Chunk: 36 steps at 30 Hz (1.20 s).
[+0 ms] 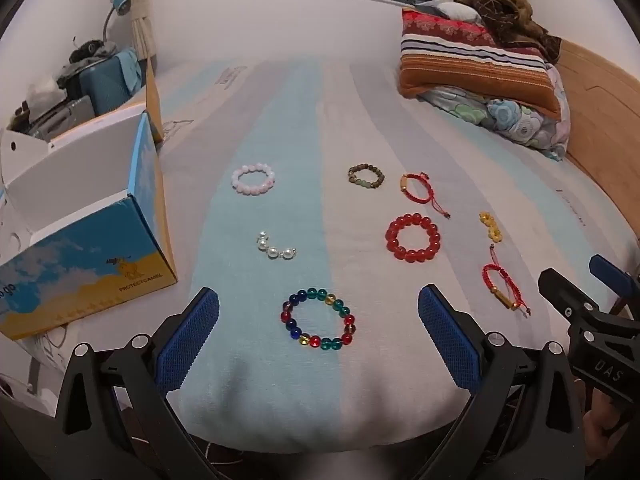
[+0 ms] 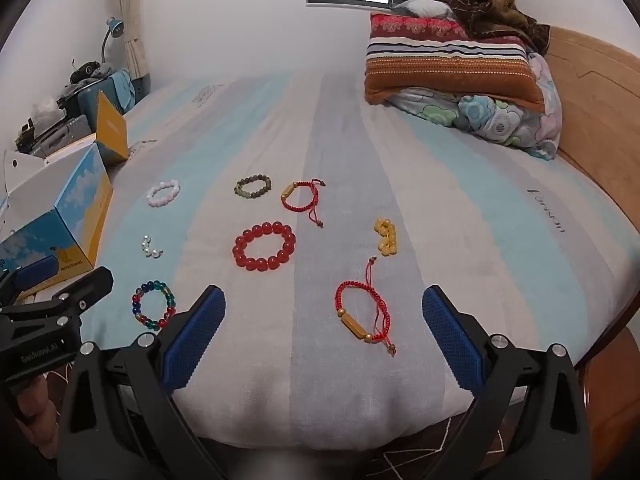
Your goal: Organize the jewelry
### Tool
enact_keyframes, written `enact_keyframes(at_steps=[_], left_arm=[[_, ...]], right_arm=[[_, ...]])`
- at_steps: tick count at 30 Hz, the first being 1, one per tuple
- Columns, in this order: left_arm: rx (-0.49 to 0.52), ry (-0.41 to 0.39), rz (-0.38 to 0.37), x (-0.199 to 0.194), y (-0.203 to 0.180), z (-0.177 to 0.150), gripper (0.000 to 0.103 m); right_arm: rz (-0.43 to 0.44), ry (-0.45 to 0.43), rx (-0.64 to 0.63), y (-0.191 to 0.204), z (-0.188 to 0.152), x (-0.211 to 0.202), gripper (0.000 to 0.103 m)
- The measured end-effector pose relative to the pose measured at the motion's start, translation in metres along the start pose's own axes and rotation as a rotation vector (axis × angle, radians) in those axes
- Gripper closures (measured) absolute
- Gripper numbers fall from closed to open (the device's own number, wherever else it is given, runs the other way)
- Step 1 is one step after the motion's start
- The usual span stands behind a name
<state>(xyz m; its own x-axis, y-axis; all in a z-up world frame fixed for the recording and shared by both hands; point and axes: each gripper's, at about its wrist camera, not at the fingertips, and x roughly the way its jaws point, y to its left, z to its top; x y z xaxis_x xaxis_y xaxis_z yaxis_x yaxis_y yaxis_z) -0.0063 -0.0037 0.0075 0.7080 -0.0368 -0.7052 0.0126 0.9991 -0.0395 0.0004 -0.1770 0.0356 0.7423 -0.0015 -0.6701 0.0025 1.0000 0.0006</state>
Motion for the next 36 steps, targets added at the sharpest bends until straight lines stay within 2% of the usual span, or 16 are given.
enact_keyframes(at_steps=[5,36], left_arm=[[0.030,-0.007,0.010,-0.002,-0.002,0.002,0.006],[0.026,0.021,-0.005,-0.001,-0.001,-0.003,0.006]], right_arm=[[0.004,0.000,0.007,-0.004,-0.002,0.002,0.008],[0.009,0.018,-0.001,-0.001,-0.009,0.009,0.008]])
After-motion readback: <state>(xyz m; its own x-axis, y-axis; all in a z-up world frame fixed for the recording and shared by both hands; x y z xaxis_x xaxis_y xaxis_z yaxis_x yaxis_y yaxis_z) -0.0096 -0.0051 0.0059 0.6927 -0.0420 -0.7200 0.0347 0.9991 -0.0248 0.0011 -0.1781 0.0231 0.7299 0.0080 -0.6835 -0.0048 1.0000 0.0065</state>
